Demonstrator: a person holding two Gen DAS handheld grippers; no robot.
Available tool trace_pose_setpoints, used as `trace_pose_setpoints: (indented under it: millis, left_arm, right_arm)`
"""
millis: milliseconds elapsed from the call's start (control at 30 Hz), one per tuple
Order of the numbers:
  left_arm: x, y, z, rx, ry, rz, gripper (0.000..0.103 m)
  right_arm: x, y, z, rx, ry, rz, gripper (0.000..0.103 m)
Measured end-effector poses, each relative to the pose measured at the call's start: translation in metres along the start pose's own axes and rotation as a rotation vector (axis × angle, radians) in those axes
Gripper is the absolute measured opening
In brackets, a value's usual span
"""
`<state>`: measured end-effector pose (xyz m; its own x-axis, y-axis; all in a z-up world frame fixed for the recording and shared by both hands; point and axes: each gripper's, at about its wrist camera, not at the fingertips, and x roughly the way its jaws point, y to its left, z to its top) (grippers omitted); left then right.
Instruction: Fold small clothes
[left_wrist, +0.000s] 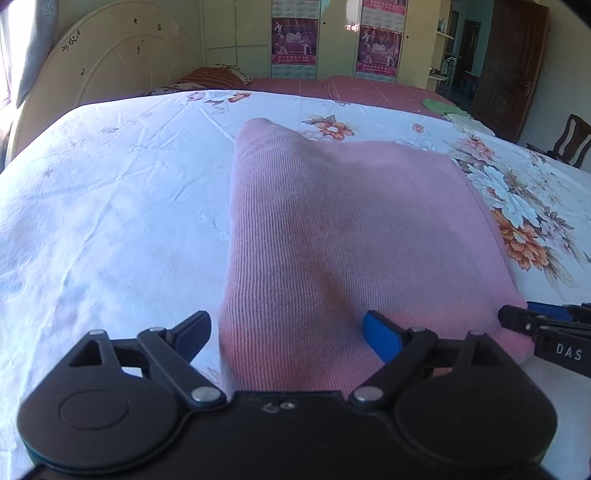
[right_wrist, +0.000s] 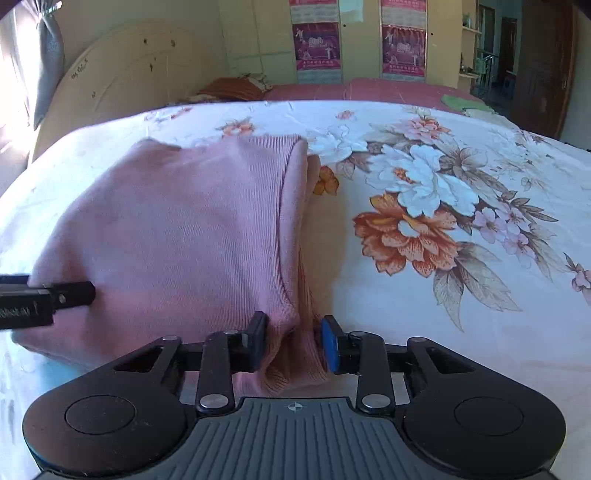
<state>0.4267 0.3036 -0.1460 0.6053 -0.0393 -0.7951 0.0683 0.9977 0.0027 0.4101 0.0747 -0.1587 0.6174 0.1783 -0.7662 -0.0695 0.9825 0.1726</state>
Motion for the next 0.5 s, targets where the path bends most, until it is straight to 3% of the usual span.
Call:
trace_pose_setpoints:
  millis: [167,333,433,500]
  left_arm:
    - [0.001,0.002,-0.003,-0.053,0.009,0.05,0.102]
    - [0.0,0.004,-0.004,-0.116,0.031,0.063,0.103]
    - [0.001,0.009,-0.004,-0.185,0.069,0.053,0.103]
    - [0.001,0.01,-0.004,-0.2,0.08,0.057,0.103]
  right_arm:
    - [-0.012,-0.001,0.005,0.07,0.012,0.034,0.034]
    - [-0.034,0.01,0.006,0.082,-0.061,0.01,0.034]
    - [-0.017,0.018,0.001,0.008,0.028,-0.063,0.034]
    - [-0.013,0.012,-0.005,0.042,0.032,-0.052,0.034]
